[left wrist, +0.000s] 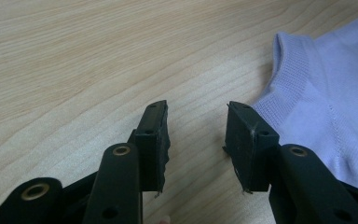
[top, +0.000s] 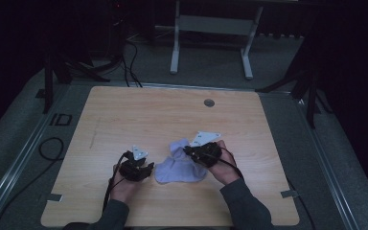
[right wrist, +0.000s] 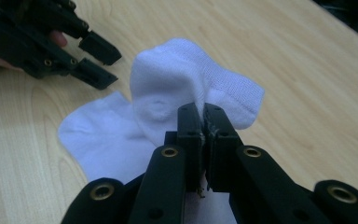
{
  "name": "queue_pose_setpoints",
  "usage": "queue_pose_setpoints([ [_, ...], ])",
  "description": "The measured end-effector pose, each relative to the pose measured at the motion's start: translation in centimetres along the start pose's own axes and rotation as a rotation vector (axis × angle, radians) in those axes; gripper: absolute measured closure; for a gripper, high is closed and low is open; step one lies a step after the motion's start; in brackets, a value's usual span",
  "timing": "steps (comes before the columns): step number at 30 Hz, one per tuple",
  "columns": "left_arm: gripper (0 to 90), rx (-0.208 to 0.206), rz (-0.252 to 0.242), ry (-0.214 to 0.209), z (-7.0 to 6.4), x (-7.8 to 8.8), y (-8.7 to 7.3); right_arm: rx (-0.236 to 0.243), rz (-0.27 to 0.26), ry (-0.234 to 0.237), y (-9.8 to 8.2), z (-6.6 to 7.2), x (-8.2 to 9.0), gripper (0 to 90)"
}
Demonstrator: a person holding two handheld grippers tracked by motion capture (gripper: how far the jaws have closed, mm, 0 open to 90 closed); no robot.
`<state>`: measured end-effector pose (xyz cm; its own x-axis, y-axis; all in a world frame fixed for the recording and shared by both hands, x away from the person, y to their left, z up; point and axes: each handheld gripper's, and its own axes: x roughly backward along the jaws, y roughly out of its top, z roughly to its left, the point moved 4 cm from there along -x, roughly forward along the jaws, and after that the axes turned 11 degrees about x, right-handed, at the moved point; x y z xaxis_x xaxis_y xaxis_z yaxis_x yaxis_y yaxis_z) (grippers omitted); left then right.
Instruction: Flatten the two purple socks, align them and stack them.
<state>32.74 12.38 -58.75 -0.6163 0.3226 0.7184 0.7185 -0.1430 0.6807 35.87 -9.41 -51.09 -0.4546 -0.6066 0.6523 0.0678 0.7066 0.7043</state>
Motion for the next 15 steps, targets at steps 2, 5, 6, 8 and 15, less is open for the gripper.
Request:
queue_pose_setpoints([
  [2, 60.3, 0.001, -0.008, -0.017, -0.1, 0.6, 0.1, -0.005, 0.003, 0.010, -0.1, 0.3, -0.3, 86.3],
  [5, 60.3, 0.003, -0.041, -0.070, -0.7, 2.2, 0.2, -0.003, -0.007, 0.027, -0.2, 0.8, -0.7, 86.3],
  [6, 60.3, 0.005, -0.046, -0.083, -0.8, 2.5, 0.3, 0.003, -0.005, 0.032, -0.2, 0.9, -0.9, 86.3],
  [8, 60.3, 0.010, -0.057, -0.126, -1.2, 3.1, 0.5, 0.007, -0.013, 0.041, -0.2, 1.1, -1.1, 86.3],
  [15, 60.2, -0.044, -0.061, -0.241, -3.8, 3.9, 1.4, 0.011, -0.013, 0.060, -0.7, 1.6, -1.6, 86.3],
])
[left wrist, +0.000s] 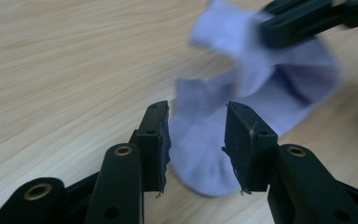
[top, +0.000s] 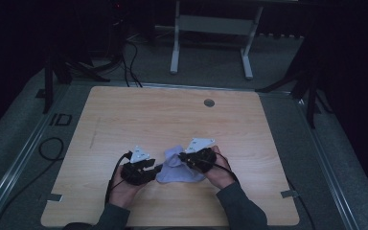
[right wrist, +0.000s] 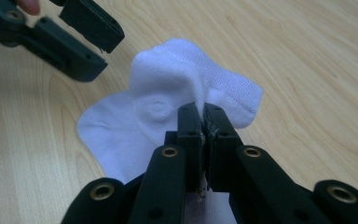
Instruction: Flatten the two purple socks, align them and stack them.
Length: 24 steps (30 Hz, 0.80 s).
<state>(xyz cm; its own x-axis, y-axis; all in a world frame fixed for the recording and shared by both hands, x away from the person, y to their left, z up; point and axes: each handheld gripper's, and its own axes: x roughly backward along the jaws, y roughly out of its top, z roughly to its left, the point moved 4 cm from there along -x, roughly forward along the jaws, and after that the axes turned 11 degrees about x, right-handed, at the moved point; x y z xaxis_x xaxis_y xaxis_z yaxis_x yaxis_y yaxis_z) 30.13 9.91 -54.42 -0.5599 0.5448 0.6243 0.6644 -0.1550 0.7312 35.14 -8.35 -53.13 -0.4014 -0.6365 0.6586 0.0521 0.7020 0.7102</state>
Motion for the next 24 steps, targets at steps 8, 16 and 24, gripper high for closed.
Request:
queue_pose_setpoints([
  [8, 64.3, -0.001, 0.015, -0.004, -0.9, -1.4, 0.3, -0.001, -0.014, 0.020, -0.1, 0.3, -0.2, 86.3],
  [16, 88.1, -0.006, 0.003, 0.005, -1.0, -1.1, 0.4, 0.024, -0.010, 0.028, 0.1, 0.9, -0.5, 86.3],
  [24, 89.3, -0.028, -0.012, -0.001, -1.4, -0.7, 0.5, 0.013, -0.018, 0.038, 0.2, 1.0, 0.0, 75.2],
])
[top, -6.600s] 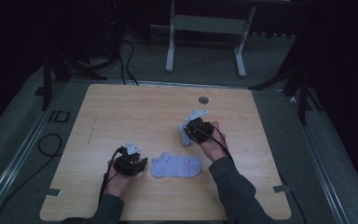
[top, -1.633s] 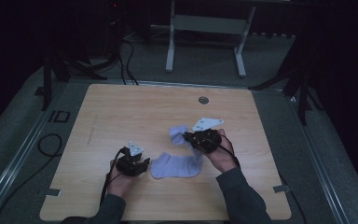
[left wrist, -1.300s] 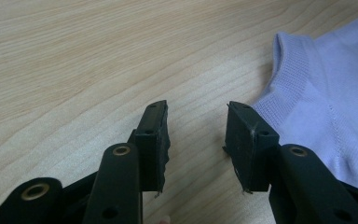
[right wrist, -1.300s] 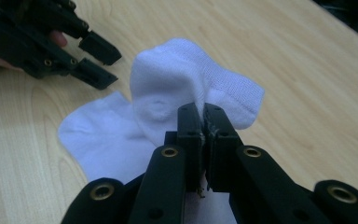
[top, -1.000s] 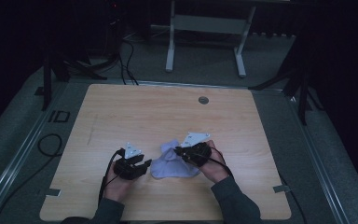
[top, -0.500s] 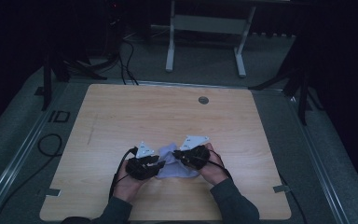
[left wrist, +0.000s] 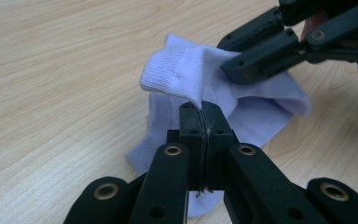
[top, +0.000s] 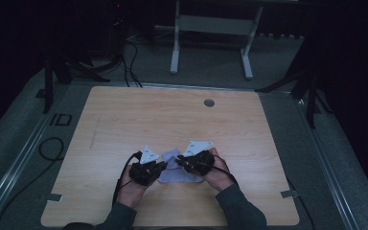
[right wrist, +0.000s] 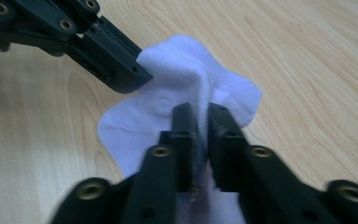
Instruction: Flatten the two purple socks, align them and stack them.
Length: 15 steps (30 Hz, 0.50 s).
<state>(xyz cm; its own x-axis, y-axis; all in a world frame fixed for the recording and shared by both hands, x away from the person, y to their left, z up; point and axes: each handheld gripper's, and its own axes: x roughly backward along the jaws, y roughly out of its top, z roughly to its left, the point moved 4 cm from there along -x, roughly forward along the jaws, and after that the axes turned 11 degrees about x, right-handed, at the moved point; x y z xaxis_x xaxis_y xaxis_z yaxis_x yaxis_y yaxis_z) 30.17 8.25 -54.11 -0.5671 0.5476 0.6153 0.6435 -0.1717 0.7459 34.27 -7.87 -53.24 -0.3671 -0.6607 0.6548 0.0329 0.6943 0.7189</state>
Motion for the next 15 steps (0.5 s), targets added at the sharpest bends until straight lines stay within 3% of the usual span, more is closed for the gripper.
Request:
queue_pose_setpoints([
  [4, 89.4, -0.003, 0.003, -0.001, 0.0, 0.1, -0.1, -0.014, -0.051, -0.015, 0.5, 0.2, 1.7, 70.7],
  [8, 89.4, 0.001, 0.006, -0.001, 0.1, 0.1, -0.2, -0.041, -0.072, -0.060, 0.3, 0.1, 3.8, 69.3],
  [12, 89.4, 0.001, 0.004, -0.004, 0.0, 0.3, -0.1, -0.105, 0.015, -0.115, -2.2, -0.5, 4.5, 69.8],
  [15, 89.4, 0.000, 0.001, -0.005, 0.0, 0.4, 0.0, -0.198, 0.078, -0.120, -4.8, -1.1, 4.1, 69.7],
])
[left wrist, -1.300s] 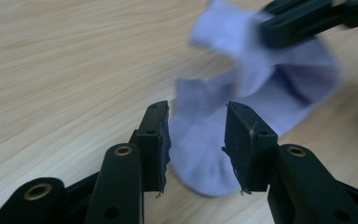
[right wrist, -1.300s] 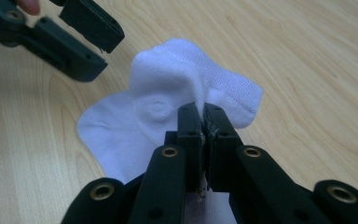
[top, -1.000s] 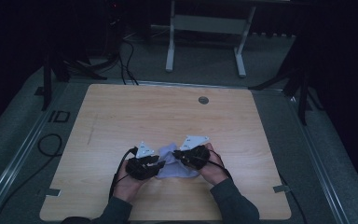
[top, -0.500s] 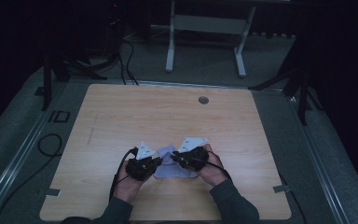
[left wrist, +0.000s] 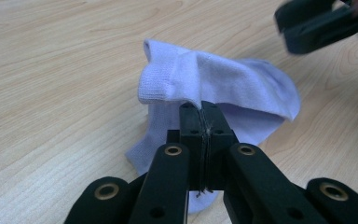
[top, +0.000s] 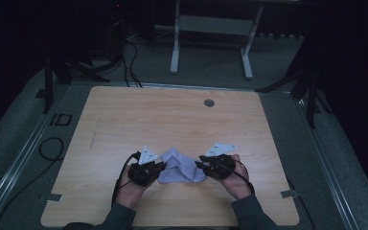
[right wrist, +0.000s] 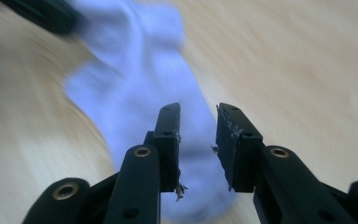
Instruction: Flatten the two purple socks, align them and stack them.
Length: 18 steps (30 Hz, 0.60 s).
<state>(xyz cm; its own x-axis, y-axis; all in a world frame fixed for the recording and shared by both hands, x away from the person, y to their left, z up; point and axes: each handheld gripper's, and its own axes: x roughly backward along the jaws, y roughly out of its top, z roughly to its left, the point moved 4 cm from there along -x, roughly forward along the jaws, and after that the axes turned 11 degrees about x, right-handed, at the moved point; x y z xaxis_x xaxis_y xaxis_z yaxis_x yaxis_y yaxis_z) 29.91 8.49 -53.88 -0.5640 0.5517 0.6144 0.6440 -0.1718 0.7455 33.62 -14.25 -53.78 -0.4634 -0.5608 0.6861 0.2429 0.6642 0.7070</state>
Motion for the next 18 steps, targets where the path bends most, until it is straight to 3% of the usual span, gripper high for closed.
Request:
queue_pose_setpoints([
  [3, 89.3, 0.000, -0.003, -0.002, -0.1, 0.1, 0.0, -0.074, 0.034, 0.004, -1.7, -0.6, -0.7, 69.7],
  [6, 89.3, -0.001, -0.005, -0.005, -0.2, 0.3, 0.1, -0.107, 0.075, 0.018, -2.5, -0.8, -1.5, 70.2],
  [9, 89.3, 0.003, -0.007, -0.014, -0.3, 0.6, 0.1, -0.120, 0.106, 0.032, -2.9, -0.7, -2.1, 73.9],
  [13, 89.2, 0.013, -0.010, -0.028, -0.2, 1.0, 0.0, -0.120, 0.130, 0.047, -3.2, -0.5, -2.6, 88.0],
  [18, 89.2, 0.024, 0.002, -0.024, 0.1, 1.5, -0.4, -0.126, 0.125, 0.039, -3.1, -0.6, -2.5, 88.9],
])
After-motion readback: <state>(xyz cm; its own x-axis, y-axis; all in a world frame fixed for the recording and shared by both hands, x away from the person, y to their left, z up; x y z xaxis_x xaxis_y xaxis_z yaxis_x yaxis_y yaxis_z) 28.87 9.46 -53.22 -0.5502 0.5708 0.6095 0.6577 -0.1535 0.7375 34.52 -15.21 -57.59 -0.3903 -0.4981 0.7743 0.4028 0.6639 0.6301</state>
